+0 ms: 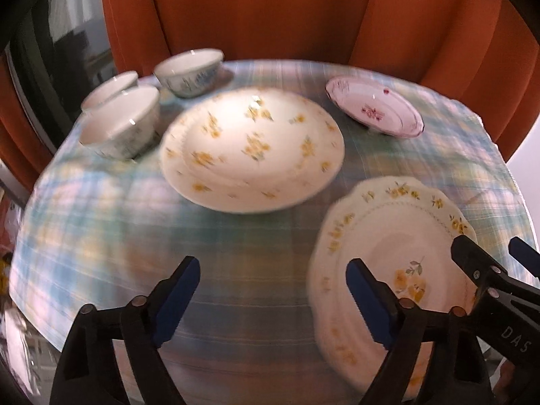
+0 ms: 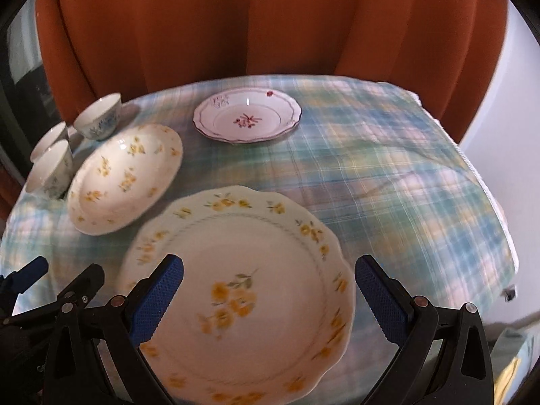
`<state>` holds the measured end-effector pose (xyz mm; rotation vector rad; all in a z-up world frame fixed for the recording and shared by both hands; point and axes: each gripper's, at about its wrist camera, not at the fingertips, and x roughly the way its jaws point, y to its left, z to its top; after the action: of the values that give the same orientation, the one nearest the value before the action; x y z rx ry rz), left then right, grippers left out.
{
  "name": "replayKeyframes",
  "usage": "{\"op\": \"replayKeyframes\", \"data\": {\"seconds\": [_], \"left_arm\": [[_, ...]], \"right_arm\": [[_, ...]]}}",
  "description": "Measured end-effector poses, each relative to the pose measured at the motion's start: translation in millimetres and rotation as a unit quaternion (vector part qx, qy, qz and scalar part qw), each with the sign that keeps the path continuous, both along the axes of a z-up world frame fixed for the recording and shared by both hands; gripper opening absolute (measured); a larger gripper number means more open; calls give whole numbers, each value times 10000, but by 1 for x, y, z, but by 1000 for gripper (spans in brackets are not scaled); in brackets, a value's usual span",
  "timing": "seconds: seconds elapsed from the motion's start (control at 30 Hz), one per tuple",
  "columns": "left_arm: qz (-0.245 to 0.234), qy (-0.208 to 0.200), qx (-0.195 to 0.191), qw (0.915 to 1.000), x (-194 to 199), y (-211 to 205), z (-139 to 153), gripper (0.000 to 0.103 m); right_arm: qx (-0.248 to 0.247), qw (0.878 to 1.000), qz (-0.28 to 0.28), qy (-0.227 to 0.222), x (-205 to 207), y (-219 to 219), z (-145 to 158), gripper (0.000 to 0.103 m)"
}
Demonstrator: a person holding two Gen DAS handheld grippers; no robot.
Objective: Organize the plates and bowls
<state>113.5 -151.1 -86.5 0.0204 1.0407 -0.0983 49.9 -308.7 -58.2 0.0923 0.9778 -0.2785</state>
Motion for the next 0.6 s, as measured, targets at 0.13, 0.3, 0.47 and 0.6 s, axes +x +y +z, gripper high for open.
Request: {"op": "replayKeyframes", "data": {"seconds": [0.13, 0.3, 0.47, 0.6], "left_arm": [[144, 271, 35, 9995, 3, -19, -15, 83], [249, 500, 92, 9984, 6, -34, -29, 77], [262, 717, 141, 9970, 9, -45, -40, 73], [206, 728, 137, 9970, 11, -51, -40, 72]], "right_arm": [[81, 9995, 198, 235, 12, -24, -18, 102], [225, 9980, 341, 482, 23, -43, -38, 98], [366, 9951, 499, 772, 35, -55, -58, 90], [487, 9931, 560, 903, 40, -59, -66, 84]]}}
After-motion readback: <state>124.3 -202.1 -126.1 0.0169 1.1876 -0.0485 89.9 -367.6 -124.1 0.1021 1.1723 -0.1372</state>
